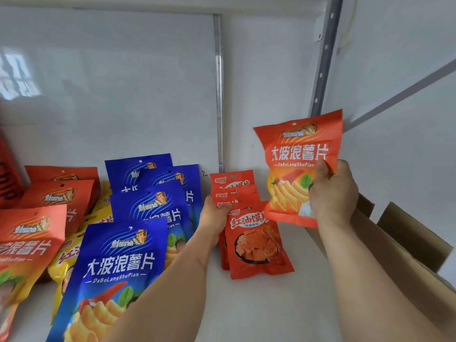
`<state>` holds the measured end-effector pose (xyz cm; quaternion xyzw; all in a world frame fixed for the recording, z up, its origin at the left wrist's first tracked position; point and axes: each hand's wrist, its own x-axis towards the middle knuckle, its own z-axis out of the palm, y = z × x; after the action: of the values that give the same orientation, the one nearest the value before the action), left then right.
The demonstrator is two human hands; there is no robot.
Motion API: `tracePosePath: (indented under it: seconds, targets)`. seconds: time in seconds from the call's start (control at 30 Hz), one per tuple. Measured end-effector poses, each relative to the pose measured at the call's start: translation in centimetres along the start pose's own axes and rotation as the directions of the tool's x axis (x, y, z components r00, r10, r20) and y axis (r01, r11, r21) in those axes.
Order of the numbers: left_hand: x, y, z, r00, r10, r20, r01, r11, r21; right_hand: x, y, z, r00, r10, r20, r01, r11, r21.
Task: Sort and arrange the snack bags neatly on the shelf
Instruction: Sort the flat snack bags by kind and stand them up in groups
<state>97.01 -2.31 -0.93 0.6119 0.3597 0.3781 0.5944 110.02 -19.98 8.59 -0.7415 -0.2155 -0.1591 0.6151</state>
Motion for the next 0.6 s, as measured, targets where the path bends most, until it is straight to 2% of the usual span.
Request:
tracePosePath:
  seconds: [0.17, 0.33, 0.6]
  targets:
    - [0.6, 0.4, 0.8, 0.998, -0.004, -0.059, 0.005, 1.0, 0.028, -1.0, 1.6, 0.5, 0.992, 0.074, 0.101, -0.067, 0.995, -0.07]
    - [2.1, 0.4, 1.2, 0.987, 0.076, -0.14, -0.072, 0.997, 0.037, -1.2, 3.1, 1.1, 0.971, 0.148, 0.185, -0.139, 0.988, -0.06]
    - [3.0, -0.6, 1.6, 0.987, 0.045, -0.153, -0.035, 0.997, 0.066, -0.8, 4.0, 1.4, 0.954, 0.174, 0.243, -0.173, 0.985, -0.025]
